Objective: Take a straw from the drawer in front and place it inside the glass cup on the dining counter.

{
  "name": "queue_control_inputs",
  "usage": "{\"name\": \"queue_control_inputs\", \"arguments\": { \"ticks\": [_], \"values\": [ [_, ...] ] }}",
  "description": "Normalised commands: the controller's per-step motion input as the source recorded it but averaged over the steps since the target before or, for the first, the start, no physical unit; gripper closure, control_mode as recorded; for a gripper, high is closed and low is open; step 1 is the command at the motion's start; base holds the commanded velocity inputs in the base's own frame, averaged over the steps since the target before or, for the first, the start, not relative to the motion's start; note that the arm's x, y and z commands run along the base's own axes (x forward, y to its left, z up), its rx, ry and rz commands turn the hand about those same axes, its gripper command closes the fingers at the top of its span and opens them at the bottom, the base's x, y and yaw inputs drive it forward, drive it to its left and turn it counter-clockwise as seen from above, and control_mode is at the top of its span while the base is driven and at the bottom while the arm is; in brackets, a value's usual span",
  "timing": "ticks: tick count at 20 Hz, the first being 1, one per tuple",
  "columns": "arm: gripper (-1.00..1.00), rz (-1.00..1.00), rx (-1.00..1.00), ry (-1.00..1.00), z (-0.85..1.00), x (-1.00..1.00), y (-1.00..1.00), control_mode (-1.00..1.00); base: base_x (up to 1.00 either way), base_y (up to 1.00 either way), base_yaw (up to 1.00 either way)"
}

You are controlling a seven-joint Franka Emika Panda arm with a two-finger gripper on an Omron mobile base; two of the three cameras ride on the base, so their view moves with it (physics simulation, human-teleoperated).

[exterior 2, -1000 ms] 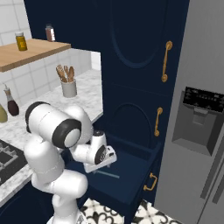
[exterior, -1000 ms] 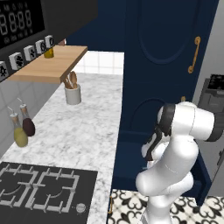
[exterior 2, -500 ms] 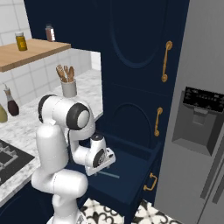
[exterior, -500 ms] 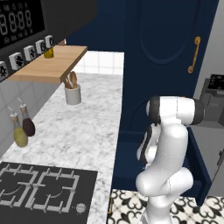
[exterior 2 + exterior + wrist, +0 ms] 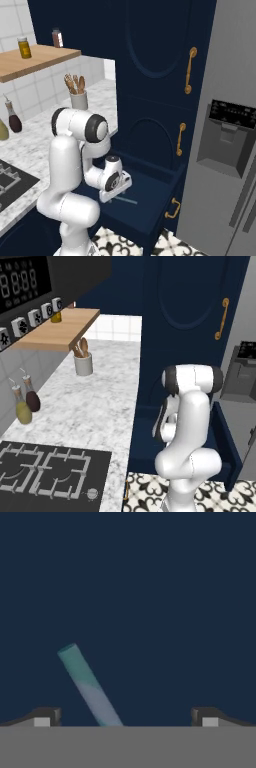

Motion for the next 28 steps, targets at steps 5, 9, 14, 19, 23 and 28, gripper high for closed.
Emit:
{"name": "queue_control_inputs", "arguments": {
  "ticks": [5,9,14,19,23,28],
  "values": [
    [1.00,0.06,0.00,0.04,-0.39,0.11,-0.01,-1.00,0.00,0.00,0.00],
    [1.00,0.04,0.00,0.00,-0.30,0.00,-0.09,-1.00,0.00,0.00,0.00],
    [1.00,0.01,0.00,0.00,-0.15,0.00,-0.07,-1.00,0.00,0.00,0.00],
    [1.00,0.00,0.00,0.00,0.00,0.00,-0.03,-1.00,0.00,0.00,0.00],
    [1.00,-0.03,0.00,-0.01,0.20,-0.04,-0.02,-1.00,0.00,0.00,0.00],
    [1.00,-0.18,0.01,-0.14,0.98,-0.37,0.00,-1.00,0.00,0.00,0.00]
  ]
}}
